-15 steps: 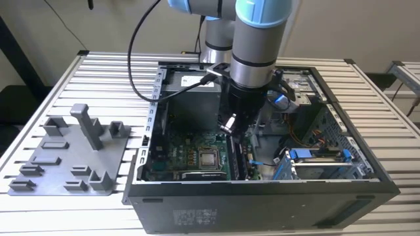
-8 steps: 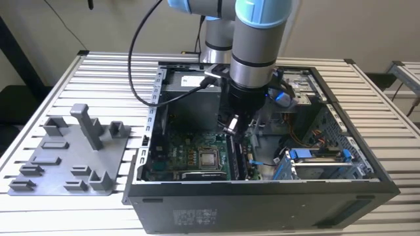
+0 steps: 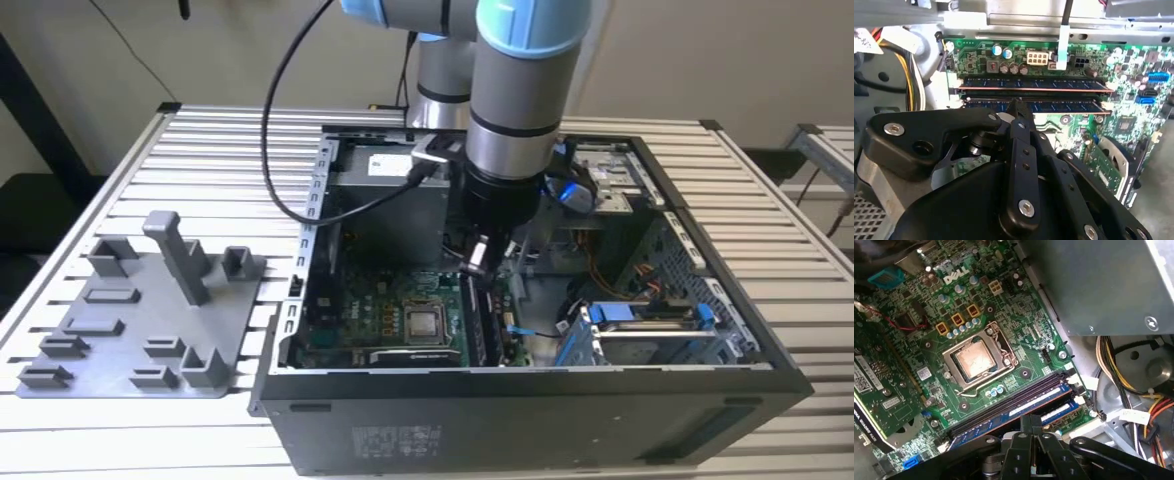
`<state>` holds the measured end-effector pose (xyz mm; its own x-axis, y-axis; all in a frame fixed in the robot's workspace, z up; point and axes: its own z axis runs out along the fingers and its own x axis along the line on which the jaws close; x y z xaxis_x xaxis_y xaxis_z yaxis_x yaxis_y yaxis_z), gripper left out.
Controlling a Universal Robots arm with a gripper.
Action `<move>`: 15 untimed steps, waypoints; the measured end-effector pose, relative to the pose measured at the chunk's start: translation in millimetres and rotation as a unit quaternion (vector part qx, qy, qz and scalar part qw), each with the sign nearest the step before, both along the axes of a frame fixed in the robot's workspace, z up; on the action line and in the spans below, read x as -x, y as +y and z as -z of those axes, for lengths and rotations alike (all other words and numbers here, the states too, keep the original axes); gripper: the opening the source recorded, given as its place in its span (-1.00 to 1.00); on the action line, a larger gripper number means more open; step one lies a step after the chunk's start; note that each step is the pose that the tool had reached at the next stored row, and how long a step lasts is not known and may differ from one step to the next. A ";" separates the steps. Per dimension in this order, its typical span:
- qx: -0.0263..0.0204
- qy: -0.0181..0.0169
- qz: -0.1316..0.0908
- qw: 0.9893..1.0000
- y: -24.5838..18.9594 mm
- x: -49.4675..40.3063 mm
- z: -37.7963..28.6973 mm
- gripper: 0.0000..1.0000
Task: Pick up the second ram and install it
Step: 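Press down the second ram until it locks into place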
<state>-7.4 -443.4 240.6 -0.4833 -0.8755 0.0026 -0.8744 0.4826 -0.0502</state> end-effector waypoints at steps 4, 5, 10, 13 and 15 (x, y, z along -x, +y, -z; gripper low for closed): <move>0.000 0.000 -0.027 1.000 0.0 0.6 0.1 -0.79; 0.000 0.000 -0.033 0.999 0.0 1.0 0.2 -0.79; 0.000 0.000 -0.063 0.998 0.0 2.3 0.8 -0.79; 0.000 0.000 -0.082 0.997 0.0 3.2 1.1 -0.79; 0.000 0.000 -0.095 0.995 0.0 3.7 1.4 -0.79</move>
